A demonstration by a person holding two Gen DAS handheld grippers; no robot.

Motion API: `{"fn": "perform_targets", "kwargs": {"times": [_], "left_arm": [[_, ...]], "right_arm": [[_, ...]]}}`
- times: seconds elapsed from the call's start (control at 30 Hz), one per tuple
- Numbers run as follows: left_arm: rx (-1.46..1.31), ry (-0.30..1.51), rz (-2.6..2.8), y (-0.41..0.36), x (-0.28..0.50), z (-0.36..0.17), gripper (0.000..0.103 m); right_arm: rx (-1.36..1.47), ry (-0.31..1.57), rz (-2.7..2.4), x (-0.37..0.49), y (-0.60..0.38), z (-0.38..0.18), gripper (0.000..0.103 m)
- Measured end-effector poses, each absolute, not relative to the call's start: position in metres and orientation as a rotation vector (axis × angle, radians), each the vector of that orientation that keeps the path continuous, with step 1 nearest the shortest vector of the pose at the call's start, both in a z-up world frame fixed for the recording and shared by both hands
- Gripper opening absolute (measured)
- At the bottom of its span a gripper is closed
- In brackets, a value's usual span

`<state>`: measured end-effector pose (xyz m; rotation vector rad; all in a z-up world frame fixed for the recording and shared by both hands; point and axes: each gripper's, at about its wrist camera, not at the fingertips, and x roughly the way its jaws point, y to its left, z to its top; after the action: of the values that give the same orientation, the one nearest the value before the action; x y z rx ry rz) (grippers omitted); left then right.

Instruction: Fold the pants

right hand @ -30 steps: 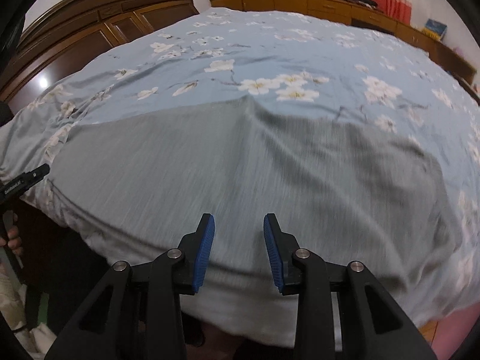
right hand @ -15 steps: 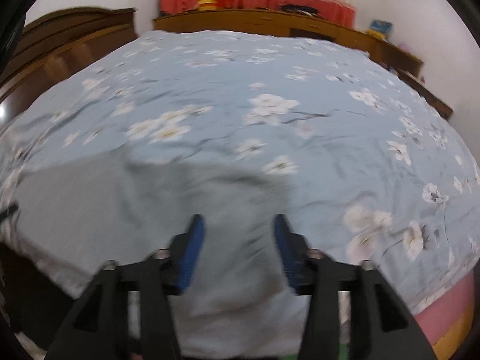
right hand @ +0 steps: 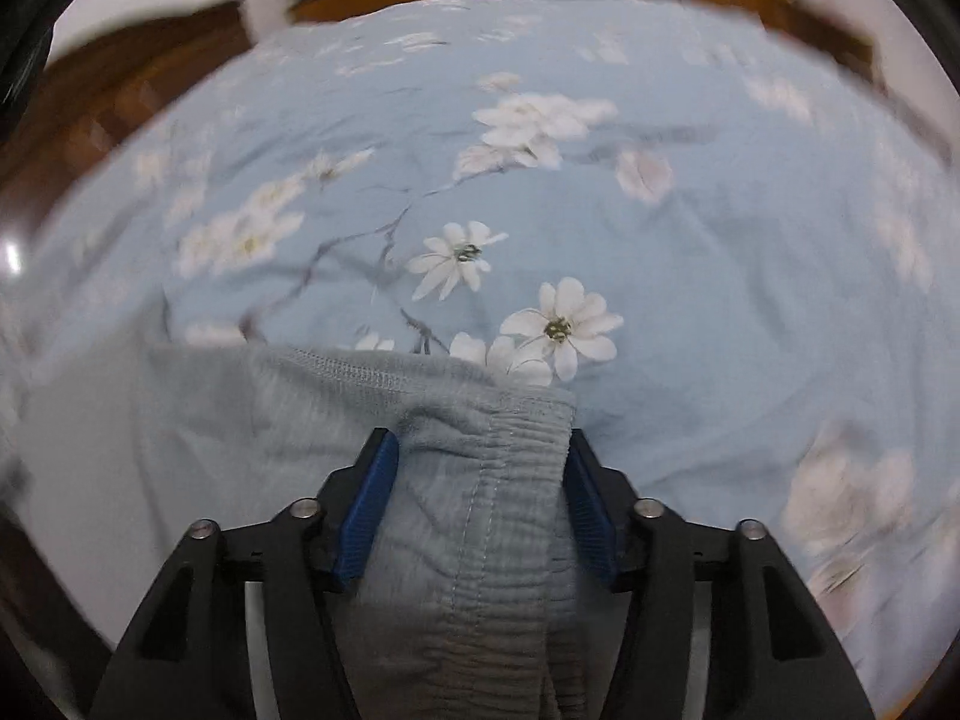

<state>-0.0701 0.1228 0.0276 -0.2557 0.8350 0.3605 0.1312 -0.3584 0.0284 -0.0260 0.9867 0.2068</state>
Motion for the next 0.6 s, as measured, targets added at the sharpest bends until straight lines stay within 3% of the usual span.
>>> {"fn": "perform_targets", "kwargs": {"times": [0.03, 0.17, 0.23, 0.33, 0.6], "left_arm": [[-0.25, 0.834, 0.363, 0.122, -0.07, 0.027, 0.06], [-0.238, 0.836, 0.367, 0.122, -0.071, 0.024, 0.063], [-0.236, 0.835, 0.369, 0.122, -0.07, 0.024, 0.065], [-0.218, 0.833, 0.376, 0.119, -0.069, 0.021, 0.068], [-0.231, 0.829, 0.368, 0.124, -0.069, 0.018, 0.07]], "right_arm": [[-0.058, 0.959, 0.203, 0.127, -0.355, 0.033, 0.025], [-0.029, 0.899, 0.089, 0.133, -0.372, 0.053, 0.024], [0.055, 0.995, 0.093, 0.153, -0.385, 0.033, 0.025], [0.081, 0.987, 0.116, 0.156, -0.388, 0.024, 0.027], [0.236, 0.95, 0.104, 0.123, -0.419, 0.073, 0.042]]}}
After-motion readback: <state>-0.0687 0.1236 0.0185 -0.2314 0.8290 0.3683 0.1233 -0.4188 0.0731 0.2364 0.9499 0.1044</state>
